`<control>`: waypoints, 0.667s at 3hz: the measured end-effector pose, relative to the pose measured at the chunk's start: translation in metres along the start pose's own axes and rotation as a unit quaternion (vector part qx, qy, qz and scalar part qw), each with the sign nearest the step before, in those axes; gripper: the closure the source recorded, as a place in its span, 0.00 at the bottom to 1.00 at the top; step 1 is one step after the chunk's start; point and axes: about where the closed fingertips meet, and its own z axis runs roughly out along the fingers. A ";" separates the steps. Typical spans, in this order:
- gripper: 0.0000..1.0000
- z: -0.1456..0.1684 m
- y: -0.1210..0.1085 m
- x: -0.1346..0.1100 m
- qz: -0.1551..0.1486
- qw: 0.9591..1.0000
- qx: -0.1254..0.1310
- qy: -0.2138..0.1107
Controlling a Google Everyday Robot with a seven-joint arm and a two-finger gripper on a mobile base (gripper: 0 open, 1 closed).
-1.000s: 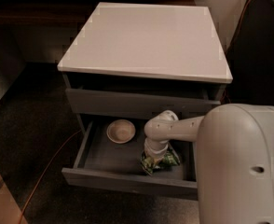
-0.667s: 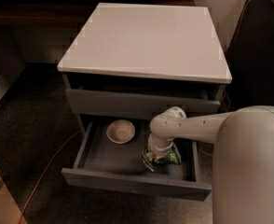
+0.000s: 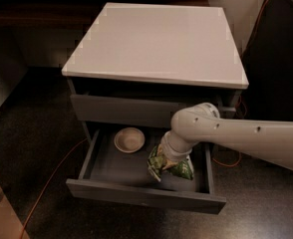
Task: Pick green jalapeno chip bag from middle drawer and place on counter
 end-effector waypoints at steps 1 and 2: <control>1.00 -0.058 -0.001 -0.027 0.013 0.999 0.021 -0.028; 1.00 -0.111 -0.013 -0.045 0.027 0.998 0.034 -0.047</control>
Offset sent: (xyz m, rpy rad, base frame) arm -0.0200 0.0192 0.1920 0.1797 -0.0266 -0.0757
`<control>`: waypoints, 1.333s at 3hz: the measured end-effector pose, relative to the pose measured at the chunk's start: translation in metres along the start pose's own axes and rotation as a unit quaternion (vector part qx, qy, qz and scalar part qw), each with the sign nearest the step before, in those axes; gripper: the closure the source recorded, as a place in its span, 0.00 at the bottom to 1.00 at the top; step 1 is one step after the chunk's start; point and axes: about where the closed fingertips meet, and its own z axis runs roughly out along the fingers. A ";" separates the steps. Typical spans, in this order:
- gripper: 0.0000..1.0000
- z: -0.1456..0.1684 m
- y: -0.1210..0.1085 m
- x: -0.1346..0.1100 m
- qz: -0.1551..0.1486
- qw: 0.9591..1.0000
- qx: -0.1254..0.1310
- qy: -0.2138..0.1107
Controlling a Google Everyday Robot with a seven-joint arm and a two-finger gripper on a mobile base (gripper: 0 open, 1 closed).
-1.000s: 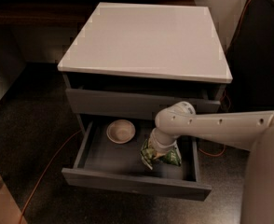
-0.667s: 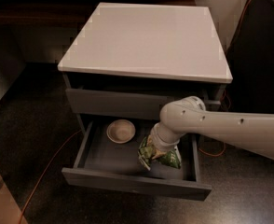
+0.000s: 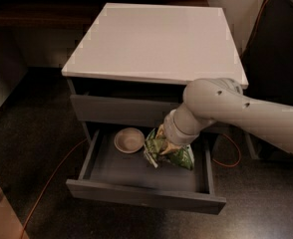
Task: Pick green jalapeno chip bag from middle drawer and place on counter
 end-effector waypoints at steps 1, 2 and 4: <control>1.00 -0.060 -0.027 -0.022 0.007 1.000 0.015 -0.007; 1.00 -0.093 -0.045 -0.032 0.006 1.000 0.025 -0.007; 1.00 -0.153 -0.091 -0.033 0.024 0.999 0.048 0.011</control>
Offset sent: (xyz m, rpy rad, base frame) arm 0.0256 0.0027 0.1533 0.0404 -0.0622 -0.0312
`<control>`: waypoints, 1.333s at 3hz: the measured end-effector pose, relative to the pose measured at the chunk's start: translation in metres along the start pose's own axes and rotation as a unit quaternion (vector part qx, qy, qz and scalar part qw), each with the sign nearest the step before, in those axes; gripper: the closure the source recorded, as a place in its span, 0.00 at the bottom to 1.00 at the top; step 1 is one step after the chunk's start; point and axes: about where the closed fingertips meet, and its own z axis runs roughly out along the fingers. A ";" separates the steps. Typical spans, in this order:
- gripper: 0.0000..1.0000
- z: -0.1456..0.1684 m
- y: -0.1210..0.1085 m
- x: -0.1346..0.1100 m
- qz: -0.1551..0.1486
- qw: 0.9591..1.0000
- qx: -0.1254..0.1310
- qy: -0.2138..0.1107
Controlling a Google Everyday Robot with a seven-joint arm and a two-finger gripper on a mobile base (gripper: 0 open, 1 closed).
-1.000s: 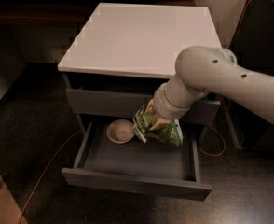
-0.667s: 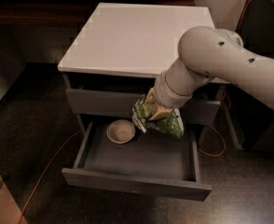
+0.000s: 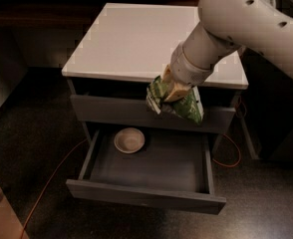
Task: Pick green jalapeno chip bag from middle drawer and place on counter
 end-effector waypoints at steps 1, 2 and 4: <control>1.00 -0.014 -0.021 -0.002 0.001 1.000 0.006 0.012; 1.00 -0.027 -0.053 -0.005 -0.001 0.999 0.017 0.029; 0.97 -0.053 -0.135 -0.010 0.009 0.997 0.056 0.055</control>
Offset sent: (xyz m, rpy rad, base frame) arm 0.0767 0.0050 0.0830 -0.0747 -0.0911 -0.0552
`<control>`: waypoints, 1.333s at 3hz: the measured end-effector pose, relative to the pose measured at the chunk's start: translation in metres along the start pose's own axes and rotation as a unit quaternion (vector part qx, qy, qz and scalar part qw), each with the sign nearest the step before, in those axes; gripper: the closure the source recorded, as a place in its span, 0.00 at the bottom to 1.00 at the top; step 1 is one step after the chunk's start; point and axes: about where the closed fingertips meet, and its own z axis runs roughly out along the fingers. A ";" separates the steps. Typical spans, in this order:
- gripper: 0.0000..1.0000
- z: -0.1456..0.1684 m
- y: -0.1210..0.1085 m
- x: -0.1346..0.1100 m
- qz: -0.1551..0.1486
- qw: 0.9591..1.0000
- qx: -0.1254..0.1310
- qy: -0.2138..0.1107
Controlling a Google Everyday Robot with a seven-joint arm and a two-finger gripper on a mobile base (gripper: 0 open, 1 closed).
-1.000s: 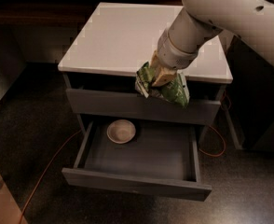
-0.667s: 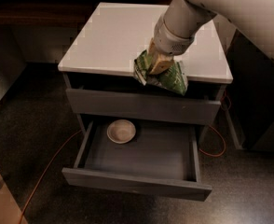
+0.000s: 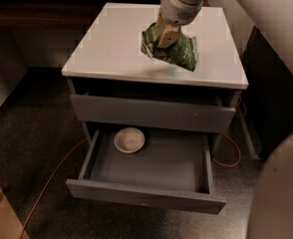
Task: Pick green jalapeno chip bag from middle drawer and place on counter
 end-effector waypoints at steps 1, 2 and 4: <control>0.75 0.008 -0.027 0.002 0.011 1.000 0.009 0.000; 0.51 0.032 -0.049 0.005 0.025 1.000 0.007 -0.001; 0.00 0.069 -0.060 0.011 0.036 0.999 -0.001 -0.010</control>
Offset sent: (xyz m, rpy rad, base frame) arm 0.1011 0.0094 -0.0142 0.0414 0.0147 -0.0789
